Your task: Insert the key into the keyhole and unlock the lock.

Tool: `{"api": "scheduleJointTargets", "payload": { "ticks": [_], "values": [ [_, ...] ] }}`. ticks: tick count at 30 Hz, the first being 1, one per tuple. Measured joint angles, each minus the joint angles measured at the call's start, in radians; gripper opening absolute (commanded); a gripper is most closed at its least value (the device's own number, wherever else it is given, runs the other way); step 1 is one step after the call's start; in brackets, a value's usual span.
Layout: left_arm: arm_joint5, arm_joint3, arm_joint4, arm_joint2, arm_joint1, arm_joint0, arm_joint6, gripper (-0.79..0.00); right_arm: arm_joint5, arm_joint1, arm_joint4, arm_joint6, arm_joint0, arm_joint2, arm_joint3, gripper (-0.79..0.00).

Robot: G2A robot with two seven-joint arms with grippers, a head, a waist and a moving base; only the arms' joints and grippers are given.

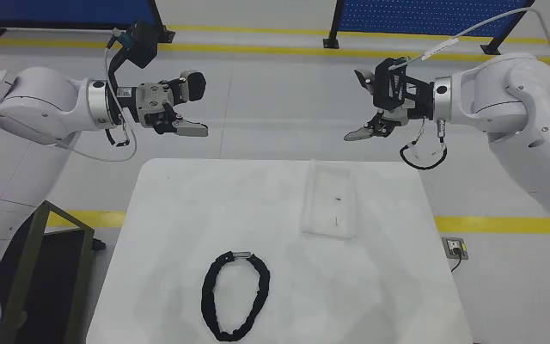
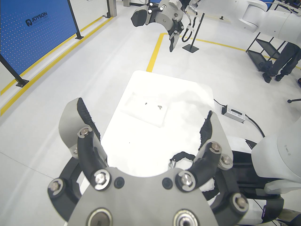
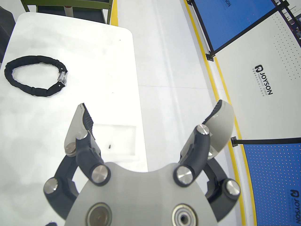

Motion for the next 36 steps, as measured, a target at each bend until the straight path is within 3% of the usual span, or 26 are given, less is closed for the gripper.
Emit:
{"api": "scheduleJointTargets", "payload": {
  "ticks": [16,24,36],
  "values": [
    [0.000,0.000,0.000,0.000,0.000,0.000,0.000,0.000,0.002,0.000,0.002,-0.002,-0.002,0.000,0.002,0.000],
    [0.000,0.000,0.000,0.000,0.000,0.000,0.000,0.000,0.019,-0.014,0.030,-0.078,-0.070,0.005,0.104,0.000],
    [0.000,0.000,0.000,0.000,0.000,0.000,0.000,0.000,0.025,-0.082,0.117,0.069,-0.098,-0.077,0.268,0.000]
  ]
}}
